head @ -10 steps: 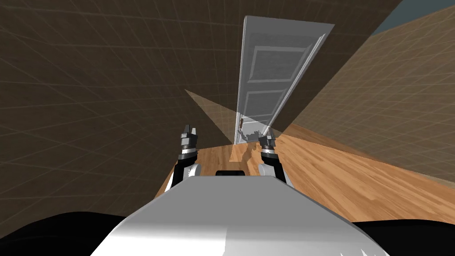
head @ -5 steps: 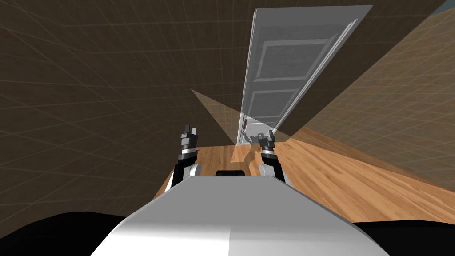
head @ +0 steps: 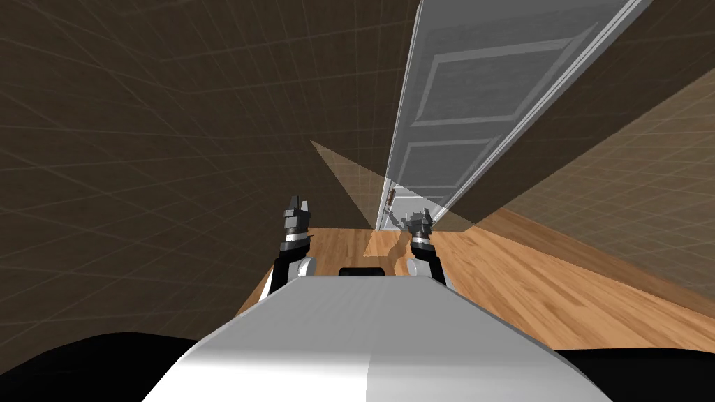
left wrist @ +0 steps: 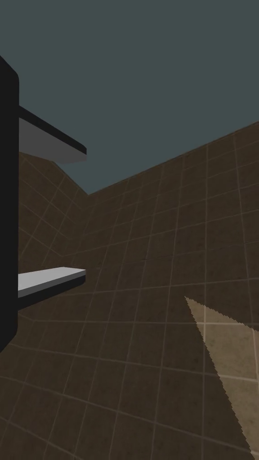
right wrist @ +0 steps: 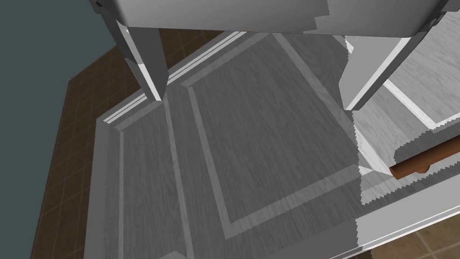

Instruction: Pull the door open

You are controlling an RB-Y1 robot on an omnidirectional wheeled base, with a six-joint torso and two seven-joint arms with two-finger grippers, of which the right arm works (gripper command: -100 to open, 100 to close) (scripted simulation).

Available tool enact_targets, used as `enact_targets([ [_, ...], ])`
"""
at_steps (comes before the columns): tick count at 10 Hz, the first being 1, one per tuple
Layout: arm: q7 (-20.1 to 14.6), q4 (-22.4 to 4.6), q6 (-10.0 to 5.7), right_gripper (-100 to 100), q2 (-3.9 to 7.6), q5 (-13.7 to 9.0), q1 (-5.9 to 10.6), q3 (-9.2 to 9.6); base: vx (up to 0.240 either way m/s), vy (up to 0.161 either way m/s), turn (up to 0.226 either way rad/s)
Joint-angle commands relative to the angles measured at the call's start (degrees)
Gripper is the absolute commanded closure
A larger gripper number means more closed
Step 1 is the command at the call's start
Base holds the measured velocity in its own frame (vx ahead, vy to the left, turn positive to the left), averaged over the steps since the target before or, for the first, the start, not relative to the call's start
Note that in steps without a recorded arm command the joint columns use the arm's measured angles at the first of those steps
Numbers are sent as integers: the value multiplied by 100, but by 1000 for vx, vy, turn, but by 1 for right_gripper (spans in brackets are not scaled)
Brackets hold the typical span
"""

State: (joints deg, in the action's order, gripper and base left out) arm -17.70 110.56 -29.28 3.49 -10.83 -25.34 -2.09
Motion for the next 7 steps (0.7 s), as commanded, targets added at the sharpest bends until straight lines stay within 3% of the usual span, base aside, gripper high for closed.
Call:
enact_targets([
  [1,-208,-255,-69,-100,58,-159,91,-79,38,-70,213],
  [7,-941,-1167,-367,-100,212,-742,353,-314,30,-73,207],
])
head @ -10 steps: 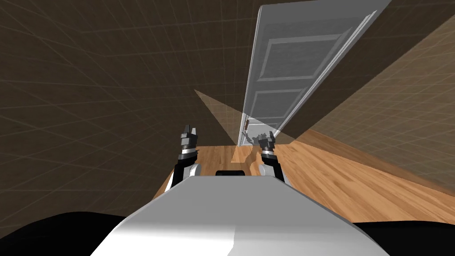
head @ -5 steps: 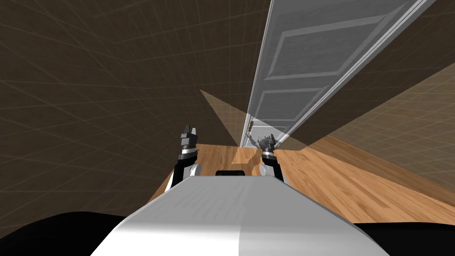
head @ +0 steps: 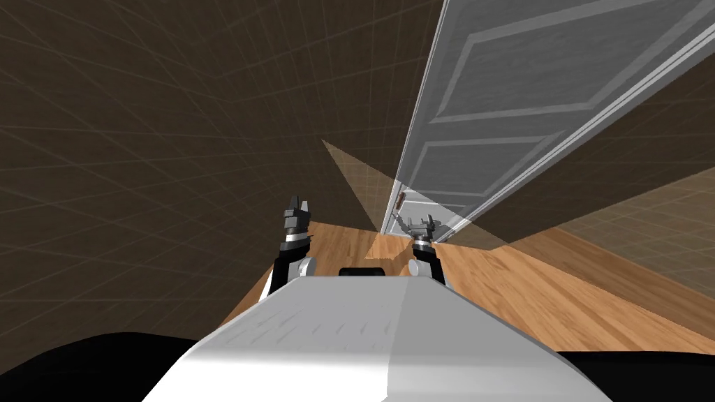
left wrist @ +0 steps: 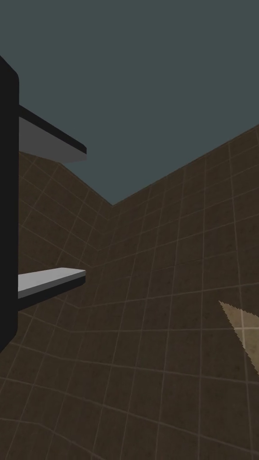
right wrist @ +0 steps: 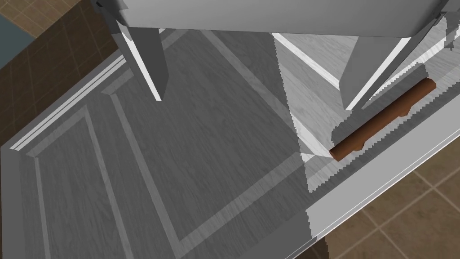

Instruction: Pull the door open

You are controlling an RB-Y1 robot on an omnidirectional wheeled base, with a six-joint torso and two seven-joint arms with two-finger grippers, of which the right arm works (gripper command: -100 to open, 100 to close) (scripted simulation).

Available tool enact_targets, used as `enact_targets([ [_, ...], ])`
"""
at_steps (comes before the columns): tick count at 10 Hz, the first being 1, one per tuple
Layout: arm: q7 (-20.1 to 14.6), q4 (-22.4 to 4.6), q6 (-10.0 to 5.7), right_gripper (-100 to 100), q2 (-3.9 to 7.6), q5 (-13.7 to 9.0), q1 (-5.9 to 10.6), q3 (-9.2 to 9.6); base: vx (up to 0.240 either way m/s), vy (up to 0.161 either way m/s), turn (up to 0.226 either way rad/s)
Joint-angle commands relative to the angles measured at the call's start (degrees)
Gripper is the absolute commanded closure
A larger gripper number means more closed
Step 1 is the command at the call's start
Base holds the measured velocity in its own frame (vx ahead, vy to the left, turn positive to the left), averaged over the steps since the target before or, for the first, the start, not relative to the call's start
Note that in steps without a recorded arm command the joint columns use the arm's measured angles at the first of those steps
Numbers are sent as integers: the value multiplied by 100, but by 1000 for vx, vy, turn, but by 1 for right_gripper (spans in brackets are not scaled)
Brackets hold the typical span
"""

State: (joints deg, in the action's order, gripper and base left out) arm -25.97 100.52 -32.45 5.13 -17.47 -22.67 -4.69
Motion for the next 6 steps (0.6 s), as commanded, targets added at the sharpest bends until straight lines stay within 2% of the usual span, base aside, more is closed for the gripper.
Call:
enact_targets([
  [1,-114,-196,-50,-100,49,-78,86,-55,24,-55,60],
  [2,-241,-359,-102,-100,74,-179,131,-96,16,-45,124],
  [6,-758,-1014,-312,-100,173,-591,316,-262,22,-77,214],
])
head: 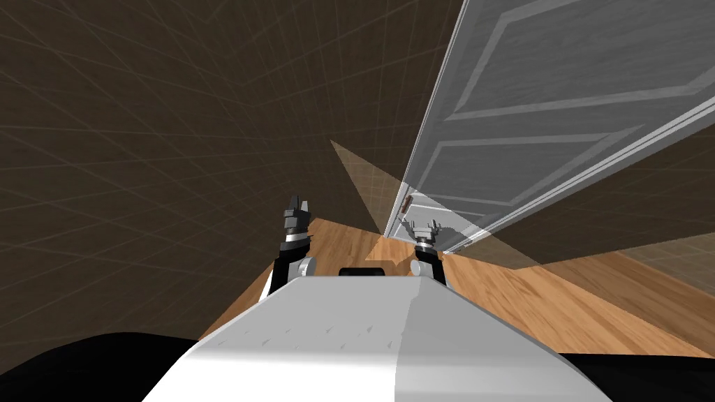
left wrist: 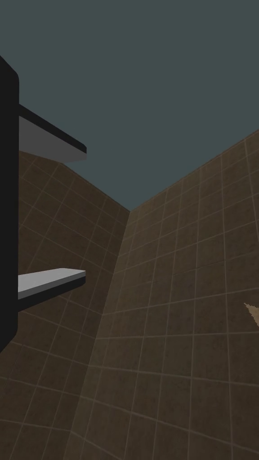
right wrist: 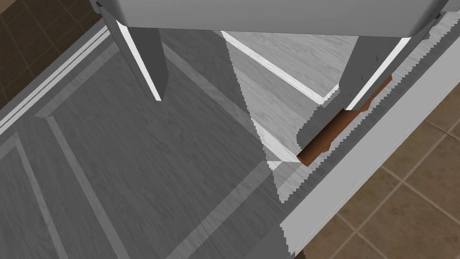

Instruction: Pull the door open

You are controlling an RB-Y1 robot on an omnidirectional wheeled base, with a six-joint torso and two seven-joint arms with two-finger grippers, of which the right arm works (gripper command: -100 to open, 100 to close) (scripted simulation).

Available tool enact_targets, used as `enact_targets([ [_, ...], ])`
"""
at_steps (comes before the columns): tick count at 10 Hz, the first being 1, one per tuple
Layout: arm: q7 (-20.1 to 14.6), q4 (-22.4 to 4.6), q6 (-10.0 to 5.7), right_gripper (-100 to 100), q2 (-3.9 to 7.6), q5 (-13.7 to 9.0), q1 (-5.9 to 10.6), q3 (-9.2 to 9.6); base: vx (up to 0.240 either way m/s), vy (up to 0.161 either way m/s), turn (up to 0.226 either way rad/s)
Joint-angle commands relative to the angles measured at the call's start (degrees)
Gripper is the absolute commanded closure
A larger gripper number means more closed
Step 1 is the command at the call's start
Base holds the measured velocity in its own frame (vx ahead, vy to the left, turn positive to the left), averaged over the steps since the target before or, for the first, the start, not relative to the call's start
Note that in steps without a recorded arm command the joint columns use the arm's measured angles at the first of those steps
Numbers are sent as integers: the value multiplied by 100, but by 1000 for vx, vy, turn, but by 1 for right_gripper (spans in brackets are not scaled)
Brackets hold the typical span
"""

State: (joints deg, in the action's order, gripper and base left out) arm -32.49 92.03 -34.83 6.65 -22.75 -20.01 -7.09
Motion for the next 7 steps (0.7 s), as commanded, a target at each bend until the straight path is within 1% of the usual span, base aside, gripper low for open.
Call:
enact_targets([
  [1,-106,-177,-74,-100,21,-63,50,-21,13,-61,70],
  [2,-236,-345,-128,-100,45,-167,97,-63,-2,-43,113],
  [3,-367,-483,-181,-100,69,-270,144,-105,8,-59,238],
  [4,-367,-513,-181,-100,69,-270,144,-105,9,-52,68],
  [5,-497,-681,-234,-100,92,-374,191,-147,4,-44,99],
  [6,-628,-840,-287,-100,116,-478,237,-189,10,-68,196],
  [7,-758,-1018,-340,-100,139,-582,284,-231,11,-86,265],
])
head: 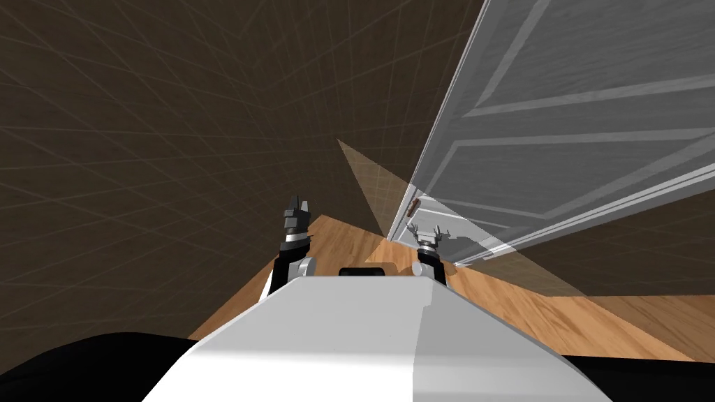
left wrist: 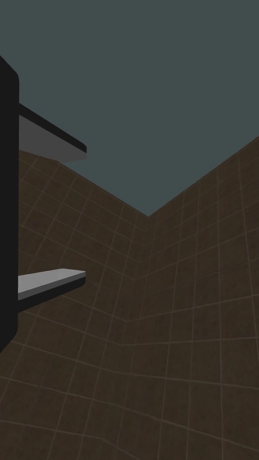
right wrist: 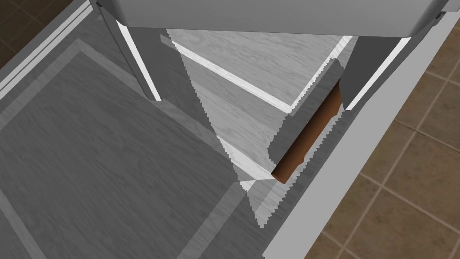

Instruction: Pull the door open

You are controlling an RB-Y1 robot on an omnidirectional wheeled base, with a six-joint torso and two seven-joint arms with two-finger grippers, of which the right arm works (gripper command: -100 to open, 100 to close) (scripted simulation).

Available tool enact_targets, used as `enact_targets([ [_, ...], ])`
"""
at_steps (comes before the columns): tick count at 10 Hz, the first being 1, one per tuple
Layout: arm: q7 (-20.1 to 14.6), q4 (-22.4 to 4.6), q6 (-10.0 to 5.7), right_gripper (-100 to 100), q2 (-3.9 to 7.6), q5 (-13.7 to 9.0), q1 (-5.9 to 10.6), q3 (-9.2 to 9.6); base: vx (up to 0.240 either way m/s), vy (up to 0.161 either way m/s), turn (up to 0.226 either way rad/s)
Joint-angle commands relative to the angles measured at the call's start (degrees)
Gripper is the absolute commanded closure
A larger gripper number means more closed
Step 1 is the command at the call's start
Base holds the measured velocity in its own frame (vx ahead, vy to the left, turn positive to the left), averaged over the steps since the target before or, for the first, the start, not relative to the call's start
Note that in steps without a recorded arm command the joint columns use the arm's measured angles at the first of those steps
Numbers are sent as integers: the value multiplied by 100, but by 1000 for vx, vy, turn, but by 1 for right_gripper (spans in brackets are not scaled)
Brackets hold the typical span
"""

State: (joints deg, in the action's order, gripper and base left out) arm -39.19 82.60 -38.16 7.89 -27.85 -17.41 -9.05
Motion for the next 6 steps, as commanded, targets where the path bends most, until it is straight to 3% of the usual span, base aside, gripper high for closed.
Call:
enact_targets([
  [1,-219,-243,-59,-100,38,-176,71,-78,3,-97,216],
  [3,-473,-560,-163,-100,82,-379,162,-159,1,-90,206],
  [4,-473,-571,-163,-100,82,-379,162,-159,6,-58,52],
  [6,-727,-898,-266,-100,125,-580,253,-241,8,-46,169],
])
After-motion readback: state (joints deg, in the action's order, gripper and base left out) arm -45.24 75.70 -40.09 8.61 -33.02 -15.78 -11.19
